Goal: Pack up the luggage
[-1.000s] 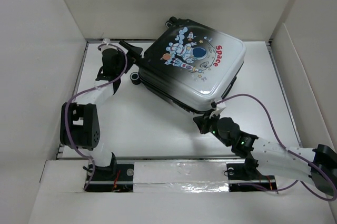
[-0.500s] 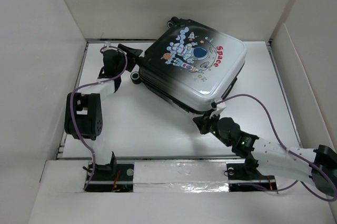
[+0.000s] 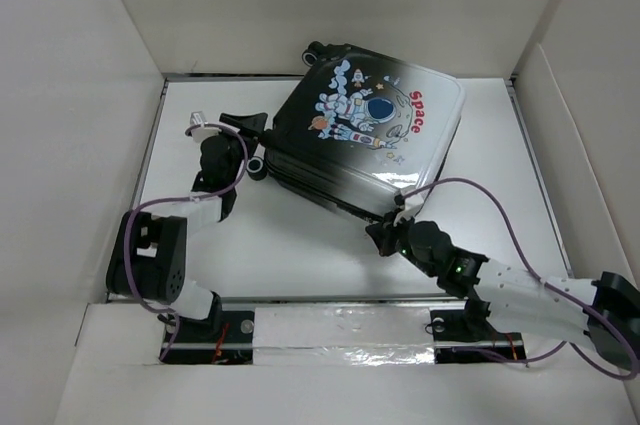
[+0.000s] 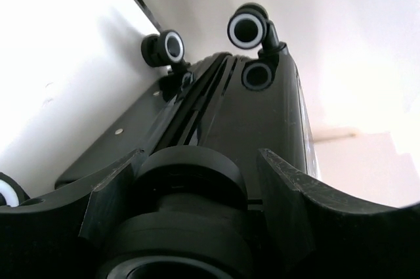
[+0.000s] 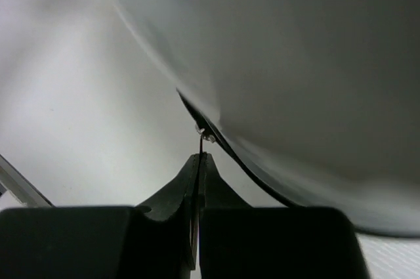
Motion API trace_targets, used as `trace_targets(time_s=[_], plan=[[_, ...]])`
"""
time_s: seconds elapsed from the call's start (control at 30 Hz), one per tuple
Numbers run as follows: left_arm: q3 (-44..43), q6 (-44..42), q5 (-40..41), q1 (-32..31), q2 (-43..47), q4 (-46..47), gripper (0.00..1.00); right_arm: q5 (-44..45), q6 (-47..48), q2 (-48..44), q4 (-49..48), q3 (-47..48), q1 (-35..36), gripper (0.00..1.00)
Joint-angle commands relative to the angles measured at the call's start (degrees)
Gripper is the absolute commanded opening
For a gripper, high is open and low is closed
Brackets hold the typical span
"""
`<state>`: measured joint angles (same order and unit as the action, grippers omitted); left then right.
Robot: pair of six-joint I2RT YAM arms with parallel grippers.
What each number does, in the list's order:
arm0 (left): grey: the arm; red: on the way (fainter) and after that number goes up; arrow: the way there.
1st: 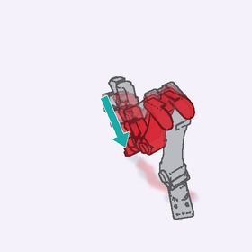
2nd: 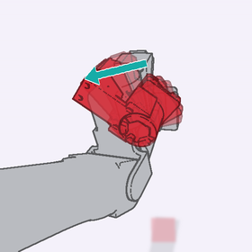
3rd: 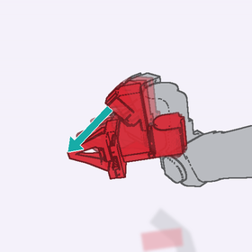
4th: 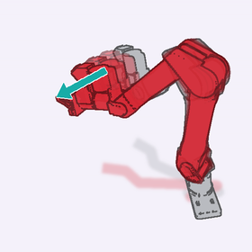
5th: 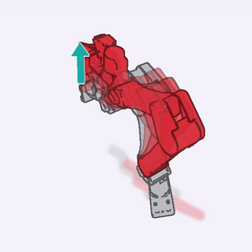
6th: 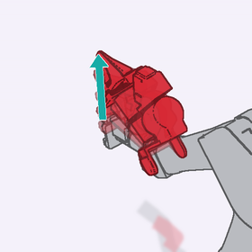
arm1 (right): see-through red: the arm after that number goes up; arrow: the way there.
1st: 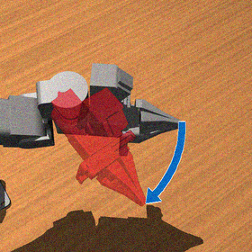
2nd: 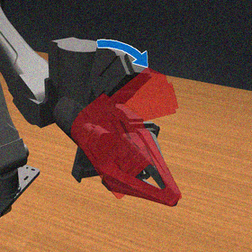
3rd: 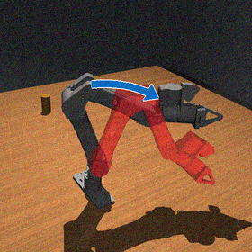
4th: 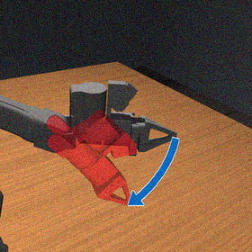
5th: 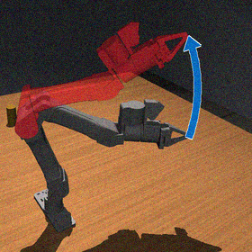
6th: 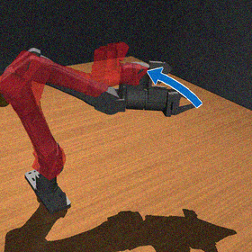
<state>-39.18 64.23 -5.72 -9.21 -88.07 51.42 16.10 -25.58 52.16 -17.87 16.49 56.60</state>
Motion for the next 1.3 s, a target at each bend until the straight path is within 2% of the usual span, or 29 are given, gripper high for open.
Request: trace_targets(time_s=[0.0,0.1,0.23,0.4,0.57,0.7,0.73,0.83,0.9,0.97,1.0,1.07,1.13,1.27], plan=[[4.98,-12.27,-2.13,-12.83,8.34,5.02,0.0,-8.45,1.06,5.57,-5.16,4.94,0.71,0.0],[9.97,-13.43,0.52,-20.28,13.25,5.1,0.0,-10.37,2.29,11.2,-7.61,8.81,1.32,0.0],[15.79,-13.08,2.28,-26.98,20.2,3.08,0.0,-13.98,5.62,17.87,-7.98,15.22,1.94,0.0],[21.67,-12.55,2.47,-31.21,33.02,-5.71,0.0,-22.23,10.81,28.58,-7.88,25.15,3.33,0.0],[24.76,-10.0,2.64,-35.95,45.06,-14.92,0.0,-27.51,11.52,37.47,-13.24,30.79,5.53,0.0],[27.13,-7.98,5.18,-39.73,49.48,-19.33,0.0,-28.49,9.77,41.62,-17.19,32.47,7.99,0.0],[27.31,-7.37,7.8,-40.26,49.66,-18.99,0.0,-27.36,9.15,41.01,-19.29,30.72,8.61,0.0],[26.18,-6.83,9.14,-42.28,46.08,-15.74,0.0,-25.34,6.69,37.33,-23.16,25.02,9.32,0.0],[23.55,-7.71,10.54,-43.87,41.87,-13.8,0.0,-23.14,5.11,30.57,-23.62,17.37,7.67,0.0],[21.87,-8.59,11.77,-46.68,39.22,-11.71,0.0,-22.25,4.75,25.03,-19.42,13.32,4.77,0.0],[20.3,-9.46,12.56,-47.73,36.68,-10.82,0.0,-22.25,5.1,19.44,-17.74,10.52,1.27,0.0],[18.62,-10.26,14.76,-50.89,33.42,-7.49,0.0,-23.47,6.76,14.92,-11.77,9.0,-2.35,0.0],[15.37,-10.97,14.07,-51.43,27.36,-5.73,0.0,-24.88,7.83,10.08,-5.99,8.73,-6.65,0.0],[10.72,-9.91,10.47,-51.43,17.16,3.23,0.0,-25.42,7.66,4.62,-3.14,7.77,-8.17,0.0]])
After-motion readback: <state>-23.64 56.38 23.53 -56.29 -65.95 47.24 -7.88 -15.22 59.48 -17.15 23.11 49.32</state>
